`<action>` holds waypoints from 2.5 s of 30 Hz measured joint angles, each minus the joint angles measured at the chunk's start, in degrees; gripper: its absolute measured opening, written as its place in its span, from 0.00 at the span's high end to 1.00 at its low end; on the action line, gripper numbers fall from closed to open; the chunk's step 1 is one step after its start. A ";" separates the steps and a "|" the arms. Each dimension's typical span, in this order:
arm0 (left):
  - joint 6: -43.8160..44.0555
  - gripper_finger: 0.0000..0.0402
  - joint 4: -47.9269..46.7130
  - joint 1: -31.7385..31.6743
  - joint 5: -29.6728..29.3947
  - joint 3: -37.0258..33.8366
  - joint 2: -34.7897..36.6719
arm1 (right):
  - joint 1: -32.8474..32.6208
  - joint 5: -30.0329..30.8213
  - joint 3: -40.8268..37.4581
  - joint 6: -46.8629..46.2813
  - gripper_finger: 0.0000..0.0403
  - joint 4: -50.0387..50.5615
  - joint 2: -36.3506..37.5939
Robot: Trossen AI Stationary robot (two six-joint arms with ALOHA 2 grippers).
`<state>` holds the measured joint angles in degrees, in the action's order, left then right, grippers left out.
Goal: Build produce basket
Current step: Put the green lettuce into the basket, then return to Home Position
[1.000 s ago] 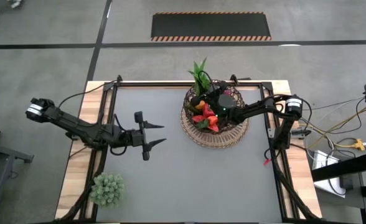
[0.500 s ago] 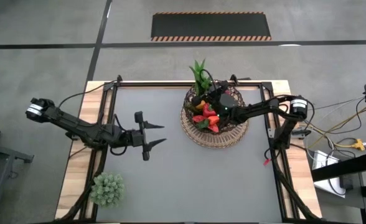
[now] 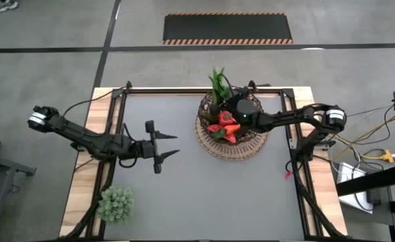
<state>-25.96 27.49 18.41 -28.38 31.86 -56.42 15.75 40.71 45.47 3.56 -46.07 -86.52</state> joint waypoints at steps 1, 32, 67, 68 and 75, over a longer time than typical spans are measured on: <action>0.00 0.47 0.04 0.00 0.00 0.00 0.00 | 0.15 0.30 0.00 -1.14 0.63 1.04 0.00; 0.17 0.48 0.02 0.02 0.02 0.00 0.00 | -0.88 3.86 -0.11 -15.05 0.27 26.52 8.65; 2.76 0.48 -0.22 -0.02 0.02 0.00 0.00 | -23.54 -5.50 -2.23 -33.96 0.12 73.29 42.82; 3.16 0.47 -0.21 -0.02 0.02 0.00 -0.01 | -25.15 -4.91 -2.53 -34.07 0.12 73.29 42.86; 6.70 0.47 -0.29 0.20 0.28 0.00 0.00 | -33.48 -2.61 -3.87 -35.08 0.12 73.36 42.99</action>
<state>-19.25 27.20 18.62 -28.10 31.86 -56.42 -17.73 38.10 41.60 -31.53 27.29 -43.53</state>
